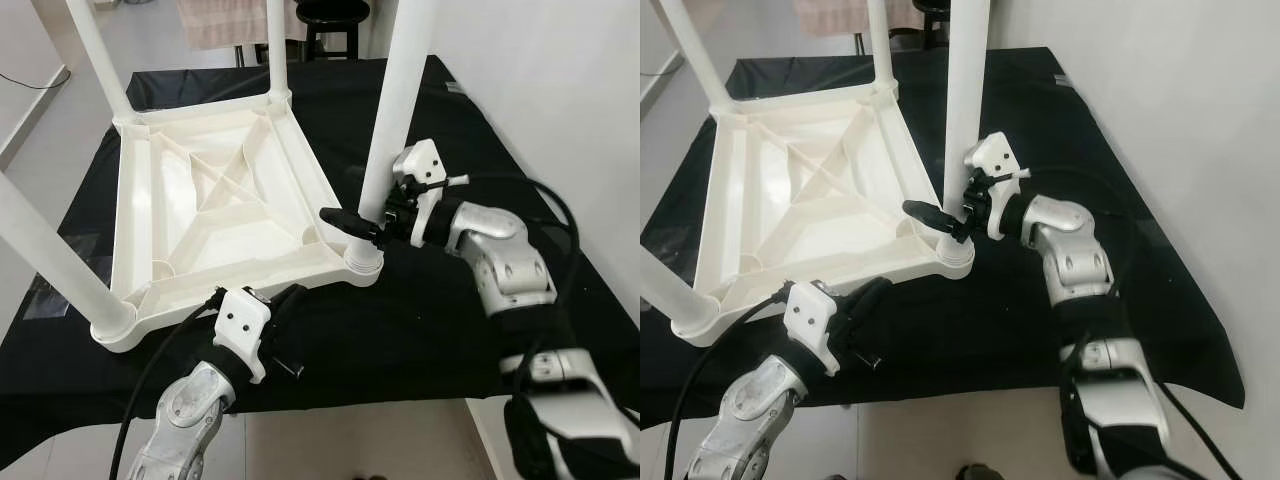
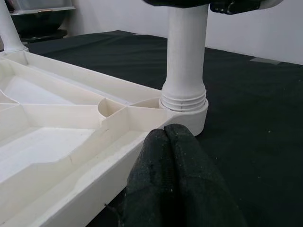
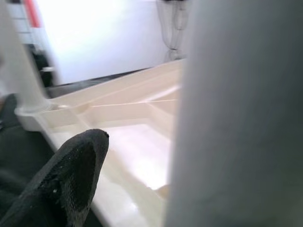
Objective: Building children table
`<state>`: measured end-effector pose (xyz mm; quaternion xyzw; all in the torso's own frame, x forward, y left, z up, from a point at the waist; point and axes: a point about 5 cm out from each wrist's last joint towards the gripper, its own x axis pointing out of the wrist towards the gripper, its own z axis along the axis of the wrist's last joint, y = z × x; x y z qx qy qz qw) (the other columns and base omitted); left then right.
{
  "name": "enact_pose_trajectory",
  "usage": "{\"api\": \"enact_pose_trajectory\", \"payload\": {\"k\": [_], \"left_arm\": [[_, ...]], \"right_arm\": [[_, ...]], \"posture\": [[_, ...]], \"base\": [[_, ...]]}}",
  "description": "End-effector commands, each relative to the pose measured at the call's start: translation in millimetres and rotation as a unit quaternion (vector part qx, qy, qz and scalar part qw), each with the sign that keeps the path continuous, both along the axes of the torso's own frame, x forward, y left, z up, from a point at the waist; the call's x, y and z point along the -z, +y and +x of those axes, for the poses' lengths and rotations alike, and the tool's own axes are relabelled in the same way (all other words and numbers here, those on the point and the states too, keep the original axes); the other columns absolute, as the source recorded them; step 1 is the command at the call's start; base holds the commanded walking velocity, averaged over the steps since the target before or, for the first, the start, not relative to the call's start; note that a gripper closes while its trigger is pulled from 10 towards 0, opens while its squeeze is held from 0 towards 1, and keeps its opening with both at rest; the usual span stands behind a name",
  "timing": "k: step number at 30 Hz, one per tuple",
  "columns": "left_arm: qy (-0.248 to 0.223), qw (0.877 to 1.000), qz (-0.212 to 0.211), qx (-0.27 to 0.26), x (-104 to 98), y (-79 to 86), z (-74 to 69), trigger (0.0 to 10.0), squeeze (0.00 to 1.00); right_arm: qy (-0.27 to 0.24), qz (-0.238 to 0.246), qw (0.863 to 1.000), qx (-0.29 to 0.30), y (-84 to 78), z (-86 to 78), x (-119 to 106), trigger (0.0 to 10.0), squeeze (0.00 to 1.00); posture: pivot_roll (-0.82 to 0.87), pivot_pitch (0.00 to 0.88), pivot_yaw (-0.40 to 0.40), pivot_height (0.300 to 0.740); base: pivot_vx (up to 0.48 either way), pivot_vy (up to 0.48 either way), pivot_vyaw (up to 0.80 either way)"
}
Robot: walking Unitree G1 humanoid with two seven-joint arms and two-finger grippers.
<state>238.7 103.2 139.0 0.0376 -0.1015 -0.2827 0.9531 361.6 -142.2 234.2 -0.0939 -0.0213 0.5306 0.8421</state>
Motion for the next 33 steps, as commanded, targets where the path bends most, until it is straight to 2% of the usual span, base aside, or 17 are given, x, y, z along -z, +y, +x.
{"api": "enact_pose_trajectory", "payload": {"k": [1, 3, 4, 5, 15, 21, 22, 24, 25, 26, 27, 28, 30, 31, 33], "left_arm": [[0.011, 1.0, 0.001, 0.005, 6, -2.4, -1.6, 10.0, 0.0], [0.007, 1.0, 0.005, 0.004, 6, -4.3, -1.3, 10.0, 0.0], [0.005, 1.0, 0.005, 0.005, 6, -5.0, -1.3, 10.0, 0.0], [0.004, 1.0, 0.006, 0.005, 6, -5.4, -1.4, 10.0, 0.0], [0.004, 1.0, 0.004, 0.007, 5, -4.5, -1.1, 10.0, 0.0], [0.005, 1.0, 0.004, 0.008, 5, -3.3, -1.1, 10.0, 0.0], [0.005, 1.0, 0.004, 0.009, 5, -2.5, -0.9, 10.0, 0.0], [0.004, 1.0, 0.005, 0.009, 5, -1.2, -0.9, 10.0, 0.0], [0.004, 1.0, 0.005, 0.009, 5, -1.2, -0.9, 10.0, 0.0], [0.004, 1.0, 0.005, 0.009, 4, 0.0, -0.6, 10.0, 0.0], [0.004, 1.0, 0.006, 0.009, 4, 0.8, -0.3, 10.0, 0.0], [0.004, 1.0, 0.006, 0.009, 4, 0.8, -0.3, 10.0, 0.0], [0.003, 1.0, 0.008, 0.009, 4, 2.1, 0.6, 10.0, 0.0], [0.004, 1.0, 0.008, 0.009, 4, 2.8, 1.3, 10.0, 0.0], [0.004, 1.0, 0.008, 0.009, 4, 3.1, 1.8, 10.0, 0.0]], "right_arm": [[0.019, -0.006, 1.0, -0.023, 0.8, 1.2, 7, 10.0, 0.0], [0.037, -0.002, 0.999, -0.028, 0.7, 3.7, 14, 10.0, 0.0], [0.045, 0.001, 0.999, -0.031, 0.7, 4.9, 17, 5.3, 0.0], [0.049, 0.003, 0.998, -0.031, 0.8, 6.1, 20, 0.0, 0.0], [0.041, 0.015, 0.999, -0.016, -3.0, 11.2, 20, 0.0, 0.0], [0.017, -0.005, 0.999, 0.028, -12.6, 9.7, 29, 0.0, 0.0], [0.018, -0.009, 0.998, 0.057, -12.1, 9.5, 35, 0.0, 0.0], [0.012, -0.039, 0.991, 0.13, -2.9, 3.1, 54, 0.0, 0.0], [0.012, -0.039, 0.991, 0.13, -2.9, 3.1, 54, 0.0, 0.0], [0.023, 0.014, 0.963, 0.267, 9.7, -2.7, 68, 0.0, 0.0], [0.054, 0.035, 0.945, 0.321, 23.1, -20.2, 87, 0.0, 0.0], [0.054, 0.035, 0.945, 0.321, 23.1, -20.2, 87, 0.0, 0.0], [0.014, 0.005, 0.941, 0.337, 40.7, -38.7, 91, 0.0, 0.0], [0.012, 0.017, 0.948, 0.316, 42.9, -35.6, 86, 0.0, 0.0], [0.012, 0.032, 0.949, 0.312, 41.8, -31.4, 81, 0.0, 0.0]], "posture": [[0.03, 0.107, -0.027, 0.74], [0.03, 0.108, -0.03, 0.74], [0.03, 0.108, -0.03, 0.74], [0.03, 0.108, -0.032, 0.74], [0.01, 0.118, -0.021, 0.74], [0.0, 0.124, -0.019, 0.74], [-0.01, 0.13, -0.016, 0.74], [-0.01, 0.132, -0.018, 0.74], [-0.01, 0.132, -0.018, 0.74], [-0.01, 0.137, -0.015, 0.74], [-0.01, 0.142, -0.003, 0.74], [-0.01, 0.142, -0.003, 0.74], [-0.01, 0.137, 0.006, 0.74], [-0.03, 0.133, 0.016, 0.74], [-0.03, 0.132, 0.017, 0.74]], "base": [[0.0, 0.0, 0.0], [0.0, 0.0, 0.0], [0.0, 0.0, 0.0], [0.0, 0.0, 0.0], [0.0, 0.0, 0.0], [0.0, 0.0, 0.0], [0.0, 0.0, 0.0], [0.0, 0.0, 0.0], [0.0, 0.0, 0.0], [0.0, 0.0, 0.0], [0.0, 0.0, 0.0], [0.0, 0.0, 0.0], [0.0, 0.0, 0.0], [0.0, 0.0, 0.0], [0.0, 0.0, 0.0]]}}
